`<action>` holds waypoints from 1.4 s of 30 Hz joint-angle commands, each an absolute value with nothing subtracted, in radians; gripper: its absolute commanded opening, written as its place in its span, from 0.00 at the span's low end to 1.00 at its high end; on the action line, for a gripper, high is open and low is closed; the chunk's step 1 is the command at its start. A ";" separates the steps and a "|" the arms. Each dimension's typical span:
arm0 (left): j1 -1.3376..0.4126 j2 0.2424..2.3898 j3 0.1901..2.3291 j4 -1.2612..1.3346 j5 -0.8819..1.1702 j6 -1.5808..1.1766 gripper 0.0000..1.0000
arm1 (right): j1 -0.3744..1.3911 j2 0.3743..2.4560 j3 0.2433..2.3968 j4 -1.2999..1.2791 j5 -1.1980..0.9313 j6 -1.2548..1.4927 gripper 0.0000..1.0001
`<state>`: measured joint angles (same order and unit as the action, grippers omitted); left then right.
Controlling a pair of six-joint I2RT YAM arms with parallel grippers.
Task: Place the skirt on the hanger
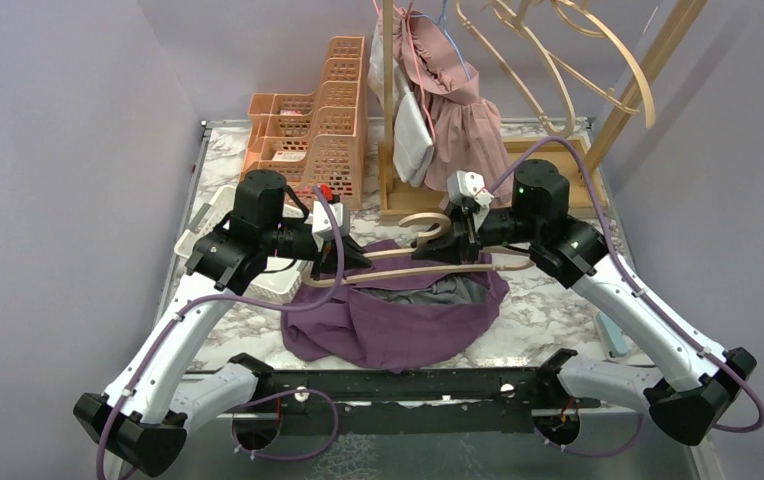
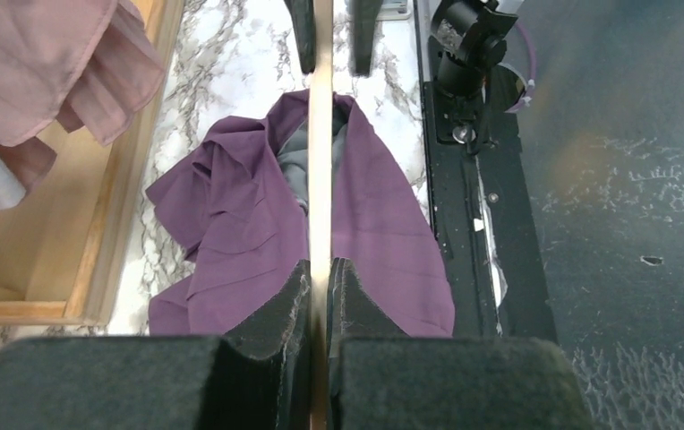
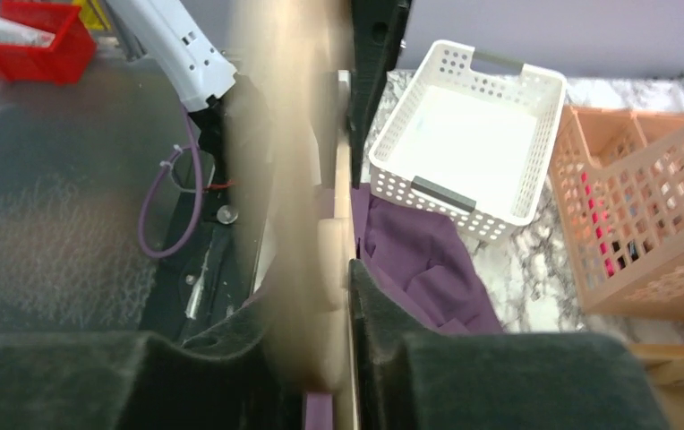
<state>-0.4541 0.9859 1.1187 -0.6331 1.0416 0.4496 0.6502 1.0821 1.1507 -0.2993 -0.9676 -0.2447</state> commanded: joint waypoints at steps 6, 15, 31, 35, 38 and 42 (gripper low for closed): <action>-0.459 0.947 1.108 -0.543 1.043 0.380 0.28 | 0.667 1.038 1.128 -0.287 -0.847 -0.289 0.01; -0.459 0.845 1.020 -0.432 0.541 -0.033 0.69 | 0.667 0.829 1.113 -0.482 -0.556 -0.384 0.01; -0.459 0.847 0.767 -0.544 0.387 -0.516 0.70 | 0.666 0.767 1.116 -0.806 -0.579 -0.414 0.01; -0.458 0.906 0.741 -0.546 0.447 -0.528 0.64 | 0.666 0.785 1.101 -0.814 -0.557 -0.437 0.01; -0.459 0.945 0.730 -0.545 0.468 -0.534 0.62 | 0.666 0.796 1.091 -0.818 -0.566 -0.451 0.01; -0.459 0.991 0.727 -0.536 0.504 -0.526 0.59 | 0.666 0.803 1.072 -0.784 -0.579 -0.457 0.01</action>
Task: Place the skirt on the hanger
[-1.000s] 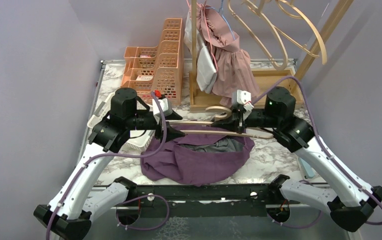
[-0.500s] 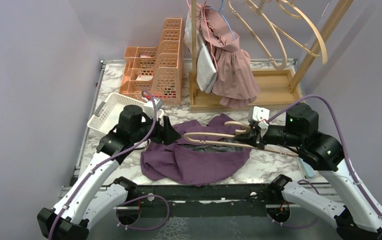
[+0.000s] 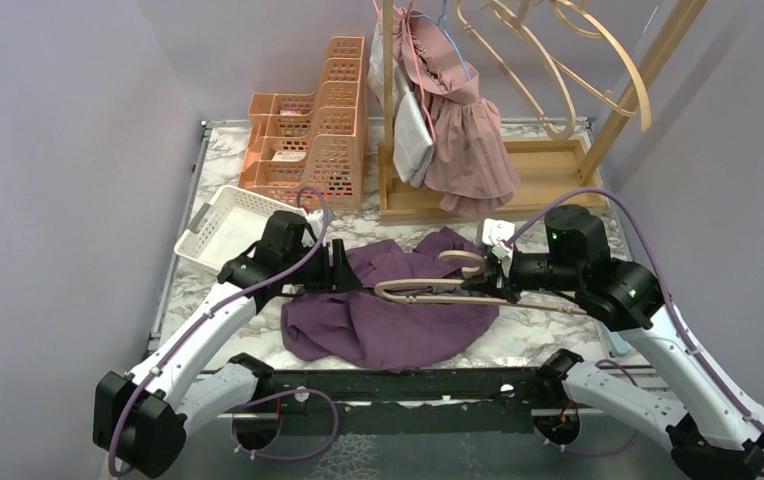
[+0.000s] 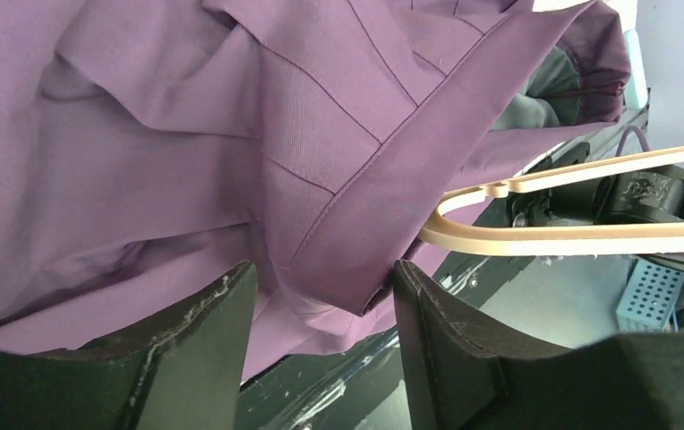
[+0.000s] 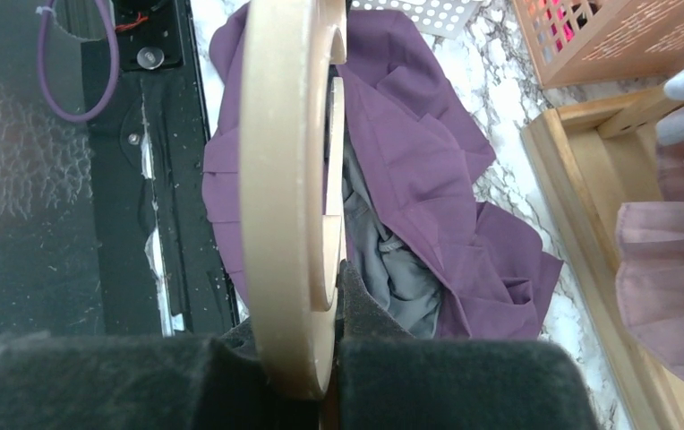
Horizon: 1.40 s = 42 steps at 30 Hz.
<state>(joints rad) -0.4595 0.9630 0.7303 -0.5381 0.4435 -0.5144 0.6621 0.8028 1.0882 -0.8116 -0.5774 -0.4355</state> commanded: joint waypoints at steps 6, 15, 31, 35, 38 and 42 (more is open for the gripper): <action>-0.459 1.016 0.732 -0.531 0.552 -0.523 0.31 | 0.667 0.829 1.048 -0.727 -0.598 -0.461 0.01; -0.459 0.958 0.784 -0.529 0.581 -0.561 0.00 | 0.666 0.821 1.012 -0.670 -0.664 -0.461 0.01; -0.511 0.932 0.835 -0.350 0.678 -0.898 0.00 | 0.666 0.842 0.817 -0.242 -0.723 -0.298 0.01; -0.608 0.970 0.802 -0.209 0.668 -0.974 0.00 | 0.667 0.868 0.744 -0.070 -0.719 -0.241 0.01; -0.682 1.024 0.814 -0.111 0.642 -0.991 0.00 | 0.667 0.887 0.696 0.026 -0.702 -0.215 0.01; -0.745 1.110 0.839 0.000 0.663 -0.972 0.00 | 0.667 0.888 0.637 0.112 -0.692 -0.196 0.01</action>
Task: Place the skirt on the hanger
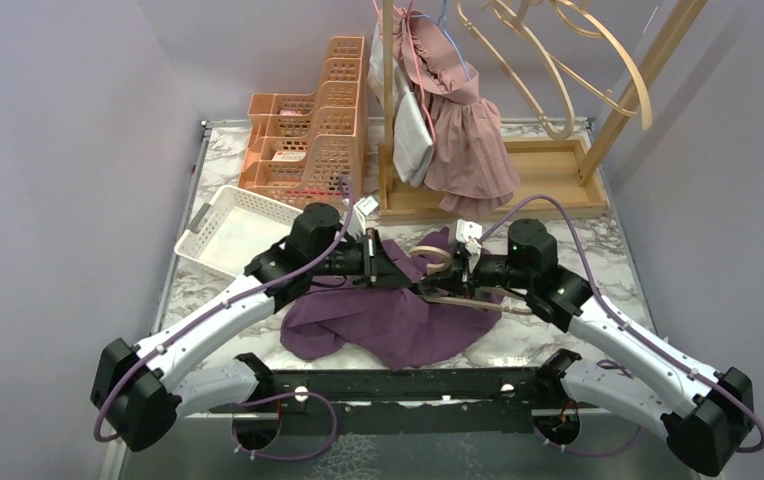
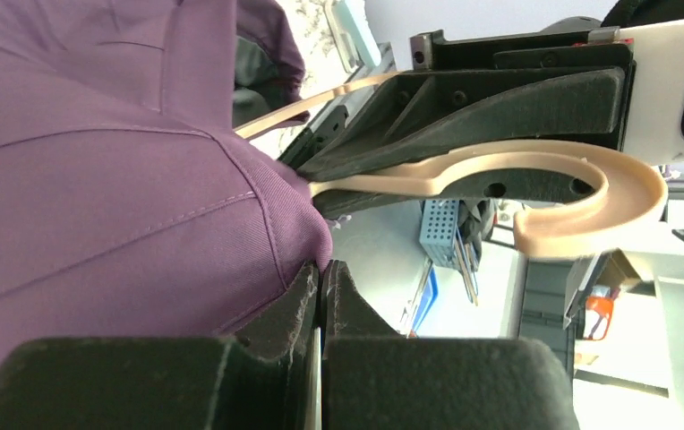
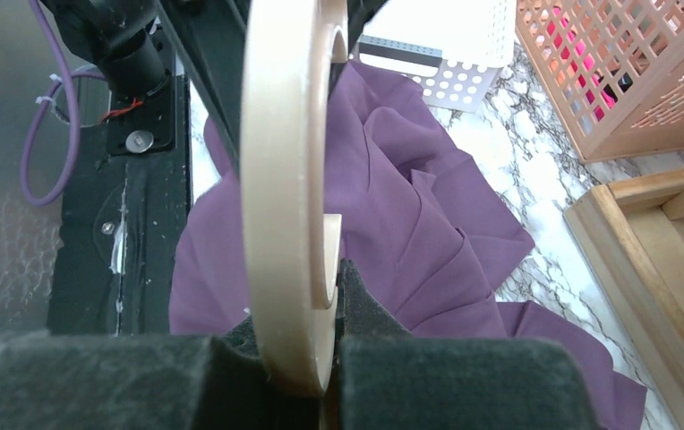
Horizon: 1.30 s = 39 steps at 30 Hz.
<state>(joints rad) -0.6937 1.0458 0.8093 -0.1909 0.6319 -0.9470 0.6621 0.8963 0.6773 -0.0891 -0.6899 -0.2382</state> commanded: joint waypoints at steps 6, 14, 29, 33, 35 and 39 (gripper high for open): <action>-0.752 1.114 0.858 -0.057 0.596 -0.785 0.30 | 0.667 0.852 0.553 0.213 -0.701 -0.160 0.01; -0.728 0.991 0.919 -0.228 0.416 -0.482 0.64 | 0.667 0.796 0.488 0.335 -0.694 -0.087 0.01; -0.727 0.901 0.994 -0.379 0.618 0.156 0.84 | 0.667 0.771 0.704 0.089 -0.766 -0.151 0.01; -0.727 0.947 1.011 -0.386 0.625 0.191 0.80 | 0.667 0.781 0.760 0.022 -0.797 -0.176 0.01; -0.727 0.971 1.026 -0.390 0.623 0.213 0.78 | 0.667 0.788 0.779 -0.003 -0.815 -0.183 0.01; -0.728 1.004 1.047 -0.401 0.628 0.260 0.69 | 0.667 0.805 0.814 -0.056 -0.842 -0.199 0.01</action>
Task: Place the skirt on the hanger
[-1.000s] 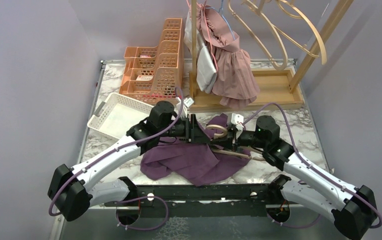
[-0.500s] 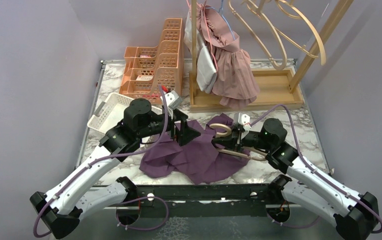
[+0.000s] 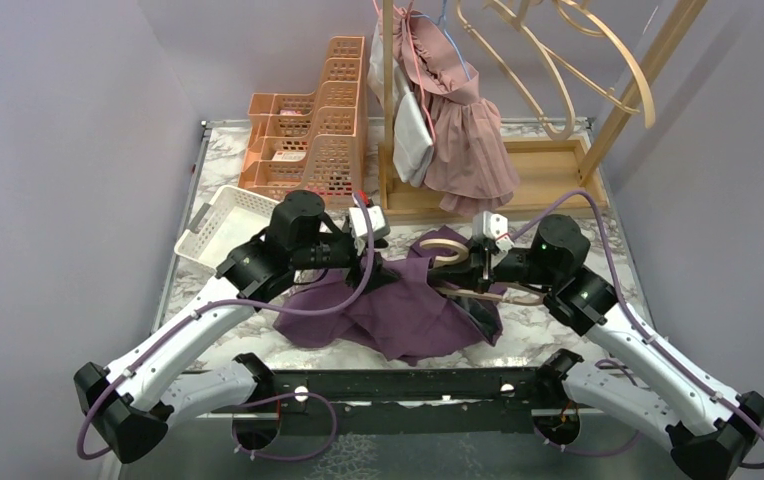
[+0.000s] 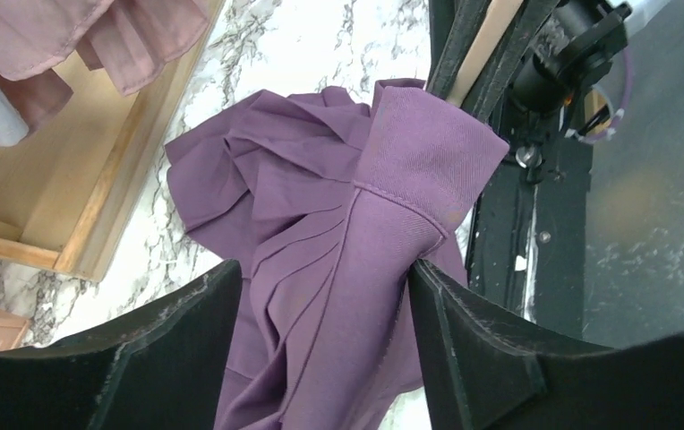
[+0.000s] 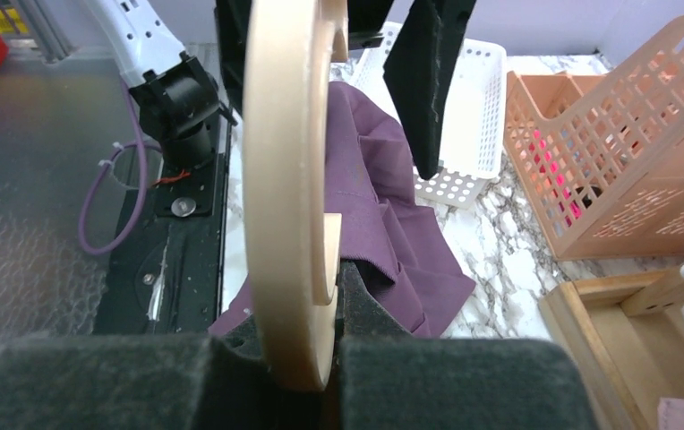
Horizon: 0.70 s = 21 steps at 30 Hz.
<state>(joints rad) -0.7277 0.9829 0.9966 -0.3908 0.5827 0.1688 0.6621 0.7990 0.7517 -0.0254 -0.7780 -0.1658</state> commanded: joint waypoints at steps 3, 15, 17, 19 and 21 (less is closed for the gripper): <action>-0.729 1.024 1.053 -0.415 0.678 0.292 0.56 | 0.667 0.812 0.825 -0.075 -0.852 -0.206 0.01; -0.730 1.100 1.072 -0.496 0.884 0.363 0.37 | 0.667 0.833 0.856 -0.092 -0.911 -0.216 0.01; -0.730 1.107 1.089 -0.520 0.904 0.408 0.01 | 0.667 0.834 0.858 -0.093 -0.907 -0.216 0.01; -0.730 1.107 1.097 -0.528 0.894 0.424 0.00 | 0.667 0.832 0.858 -0.099 -0.885 -0.214 0.02; -0.730 1.097 1.099 -0.527 0.868 0.449 0.00 | 0.667 0.824 0.858 -0.103 -0.832 -0.194 0.14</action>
<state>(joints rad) -0.7303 1.1053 1.0557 -0.5266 0.8585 0.3729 0.6598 0.8421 0.8024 -0.1333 -0.8520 -0.2104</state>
